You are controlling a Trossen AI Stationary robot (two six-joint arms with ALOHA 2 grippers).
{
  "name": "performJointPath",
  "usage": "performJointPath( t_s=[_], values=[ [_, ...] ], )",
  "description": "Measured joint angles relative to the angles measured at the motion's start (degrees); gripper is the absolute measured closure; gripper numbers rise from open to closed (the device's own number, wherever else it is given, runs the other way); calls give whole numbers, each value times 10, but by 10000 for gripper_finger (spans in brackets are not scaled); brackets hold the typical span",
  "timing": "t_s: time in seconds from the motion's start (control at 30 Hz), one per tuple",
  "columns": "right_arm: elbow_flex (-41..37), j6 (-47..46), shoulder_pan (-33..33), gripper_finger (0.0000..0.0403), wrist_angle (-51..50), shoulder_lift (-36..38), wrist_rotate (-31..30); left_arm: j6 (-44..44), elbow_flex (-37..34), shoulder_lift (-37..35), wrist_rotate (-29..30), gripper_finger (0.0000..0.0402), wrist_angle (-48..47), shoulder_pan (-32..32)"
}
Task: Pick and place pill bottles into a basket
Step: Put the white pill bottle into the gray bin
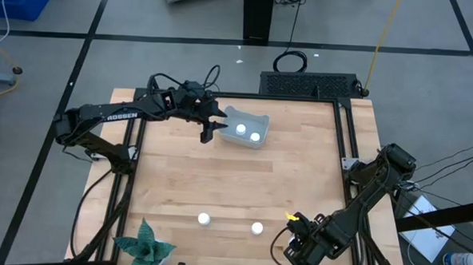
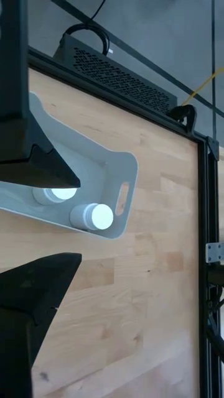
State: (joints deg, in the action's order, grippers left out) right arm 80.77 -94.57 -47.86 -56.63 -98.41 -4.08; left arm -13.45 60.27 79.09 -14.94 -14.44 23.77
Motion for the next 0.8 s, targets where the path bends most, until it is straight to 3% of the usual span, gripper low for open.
performJointPath(
  t_s=[0.8],
  values=[
    [-66, 11, 6, 193, 89, 0, 27, 0, 0, 0, 0, 218, 11, 0]
  ],
)
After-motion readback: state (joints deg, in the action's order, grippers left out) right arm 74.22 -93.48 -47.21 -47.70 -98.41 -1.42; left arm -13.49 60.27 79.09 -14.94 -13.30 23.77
